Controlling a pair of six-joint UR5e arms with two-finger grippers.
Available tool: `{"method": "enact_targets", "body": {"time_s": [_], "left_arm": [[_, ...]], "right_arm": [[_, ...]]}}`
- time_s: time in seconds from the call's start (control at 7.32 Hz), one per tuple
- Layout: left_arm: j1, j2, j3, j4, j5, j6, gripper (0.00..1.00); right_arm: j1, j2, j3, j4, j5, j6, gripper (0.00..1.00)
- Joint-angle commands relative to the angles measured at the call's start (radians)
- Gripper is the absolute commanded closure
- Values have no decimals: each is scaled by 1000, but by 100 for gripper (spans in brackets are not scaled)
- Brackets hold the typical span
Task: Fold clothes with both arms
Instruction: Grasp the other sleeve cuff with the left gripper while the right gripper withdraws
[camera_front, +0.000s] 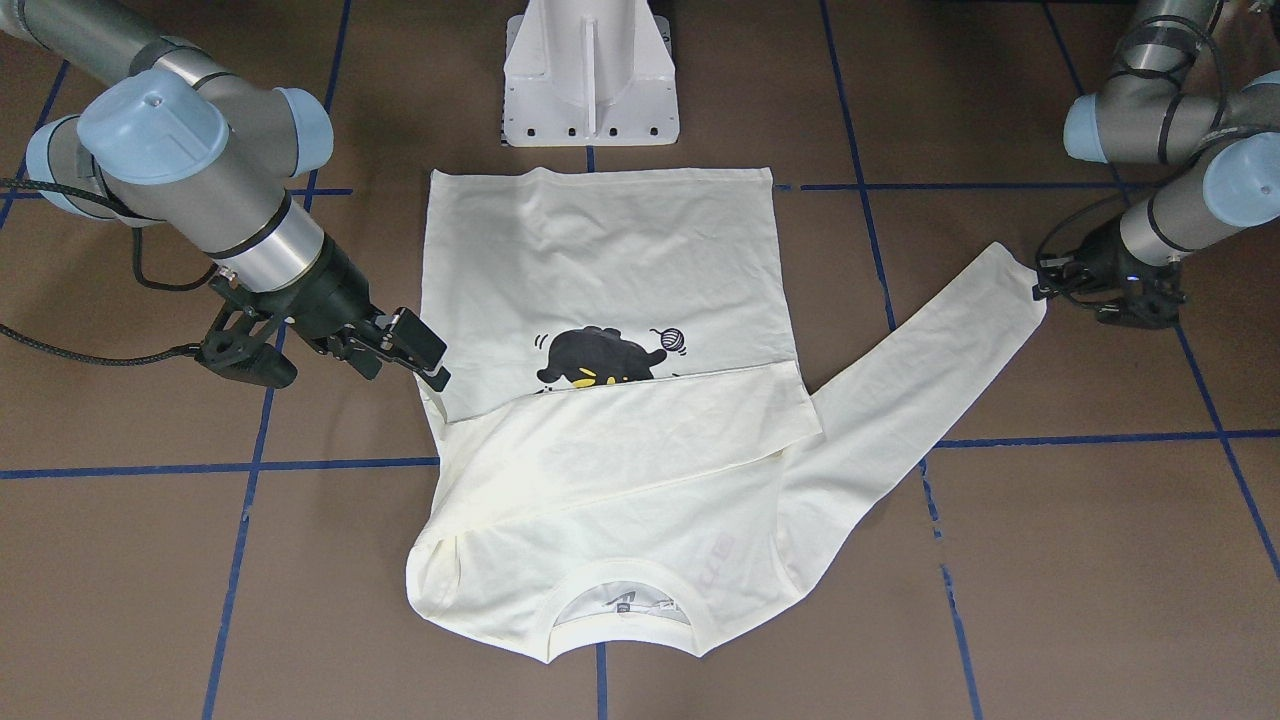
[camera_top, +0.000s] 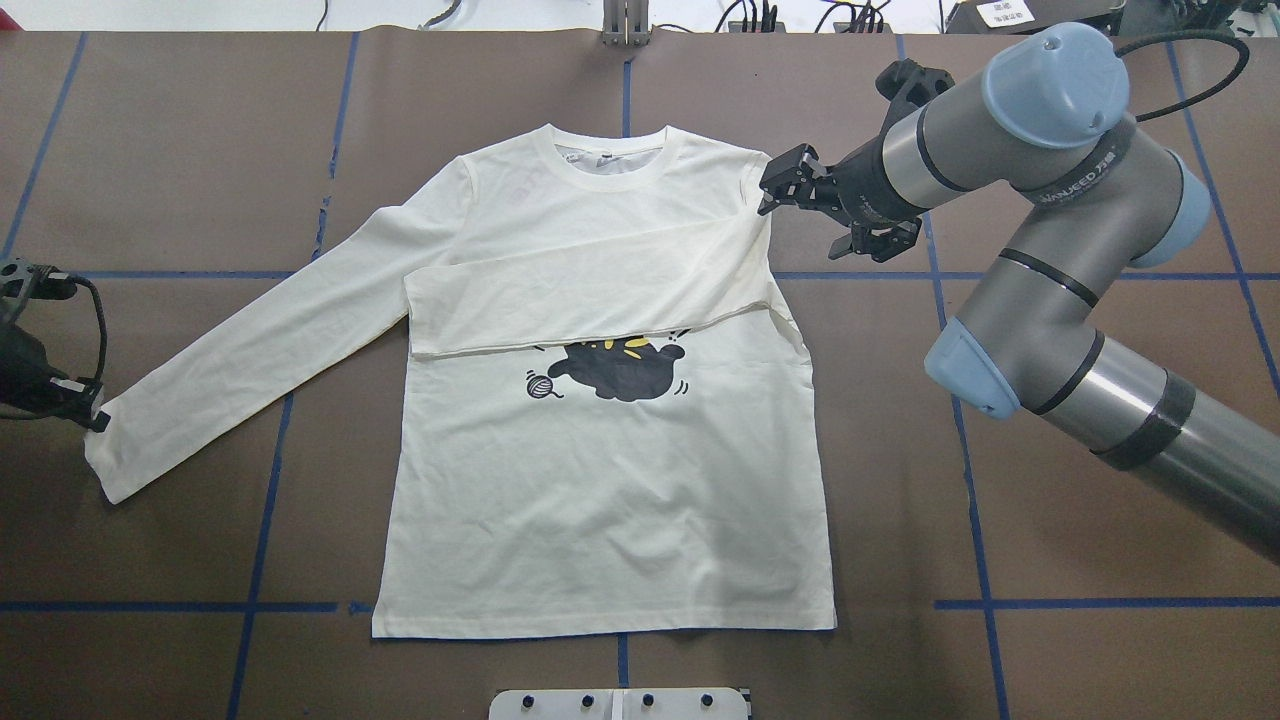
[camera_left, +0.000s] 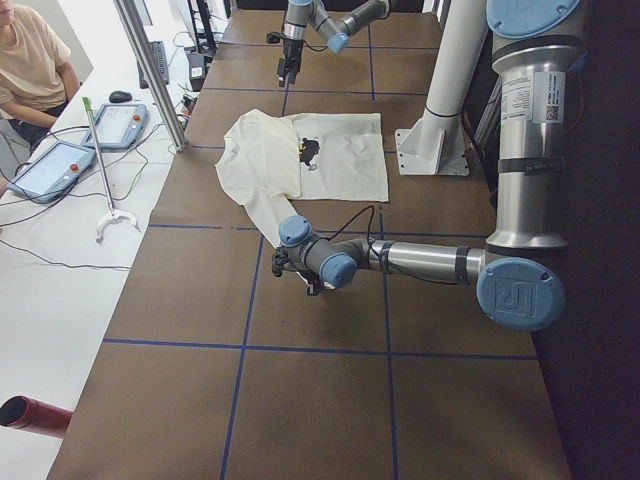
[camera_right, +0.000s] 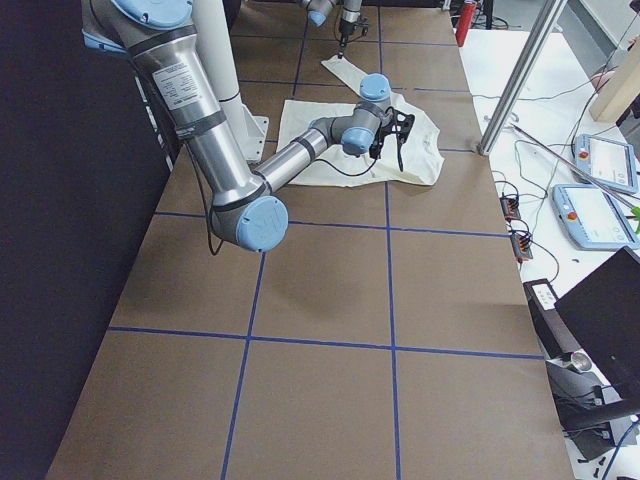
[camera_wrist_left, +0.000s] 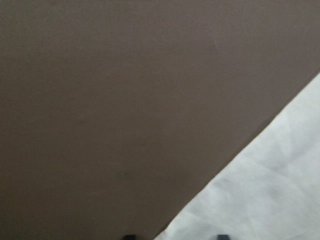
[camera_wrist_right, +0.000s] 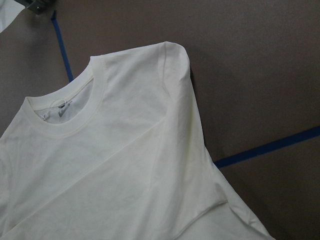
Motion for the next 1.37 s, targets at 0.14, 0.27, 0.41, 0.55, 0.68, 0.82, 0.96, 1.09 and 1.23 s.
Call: {"method": "enact_targets", "body": {"time_s": [0.14, 0.27, 0.41, 0.55, 0.68, 0.82, 0.96, 1.09, 1.23], "left_arm": [[-5, -62, -292, 226, -78, -70, 100], [-5, -223, -321, 338, -76, -171, 100], [4, -401, -301, 400, -67, -333, 100], [52, -566, -248, 396, -63, -518, 100], [104, -749, -133, 393, 34, -652, 100], [211, -929, 35, 364, 152, -776, 100], [297, -1073, 246, 222, 283, -873, 100], [392, -1198, 512, -15, 428, -1008, 100], [458, -1316, 752, -213, 587, -1050, 100]], "right_arm": [[27, -43, 66, -1, 20, -1, 0], [58, -101, 103, 3, 23, -14, 0], [83, -151, 125, 3, 34, -62, 0], [142, -215, 136, 6, 101, -148, 0], [208, -275, 137, 6, 169, -263, 0], [260, -318, 136, 6, 198, -363, 0], [285, -330, 131, 6, 204, -397, 0], [288, -340, 133, 6, 203, -403, 0], [291, -346, 137, 8, 204, -403, 0]]}}
